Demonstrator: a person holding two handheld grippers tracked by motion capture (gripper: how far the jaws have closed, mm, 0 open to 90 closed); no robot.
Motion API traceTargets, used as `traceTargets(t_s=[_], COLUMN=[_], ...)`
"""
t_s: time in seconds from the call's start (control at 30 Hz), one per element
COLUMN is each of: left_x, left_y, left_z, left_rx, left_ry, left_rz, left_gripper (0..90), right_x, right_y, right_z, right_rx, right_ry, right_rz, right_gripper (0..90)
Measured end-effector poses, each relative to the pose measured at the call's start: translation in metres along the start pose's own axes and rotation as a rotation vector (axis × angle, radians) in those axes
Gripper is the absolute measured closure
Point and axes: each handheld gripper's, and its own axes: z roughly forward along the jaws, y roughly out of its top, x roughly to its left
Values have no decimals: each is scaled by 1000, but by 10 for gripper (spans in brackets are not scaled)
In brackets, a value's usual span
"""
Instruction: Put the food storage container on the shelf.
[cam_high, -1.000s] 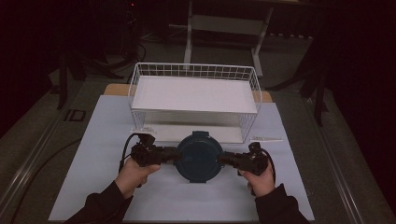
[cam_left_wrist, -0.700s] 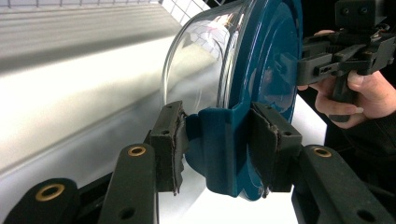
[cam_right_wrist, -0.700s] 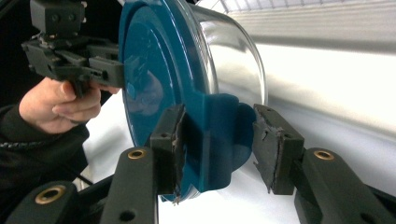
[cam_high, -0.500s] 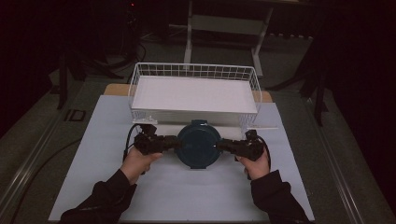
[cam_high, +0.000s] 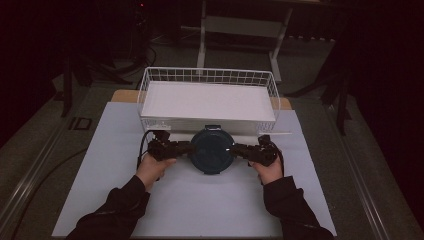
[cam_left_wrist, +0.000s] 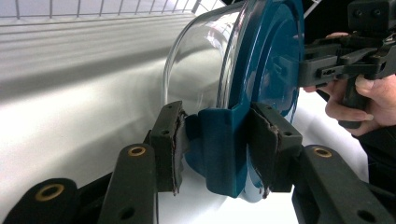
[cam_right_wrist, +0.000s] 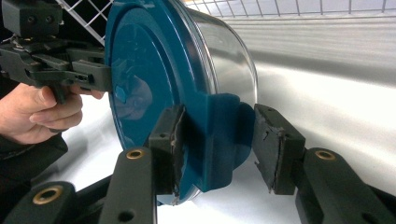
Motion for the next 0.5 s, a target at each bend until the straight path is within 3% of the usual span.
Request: traceTargets(t_s=[0.13,0.2,0.5], left_x=[7,8,15], left_y=[-1,-2,0], left_z=[3,6,9], left_rx=[-21,-20,-27], left_ry=[5,9,-9], left_rz=[-13,-49,-74], left_gripper=[567,567,564], right_x=[-5,-8,-11], right_y=[-1,-1,0], right_z=[6,9,12], right_rx=[-9,-6,-17], right_ry=[-2,-3,-15], right_rz=[-2,1,14], right_gripper=[548,546,542])
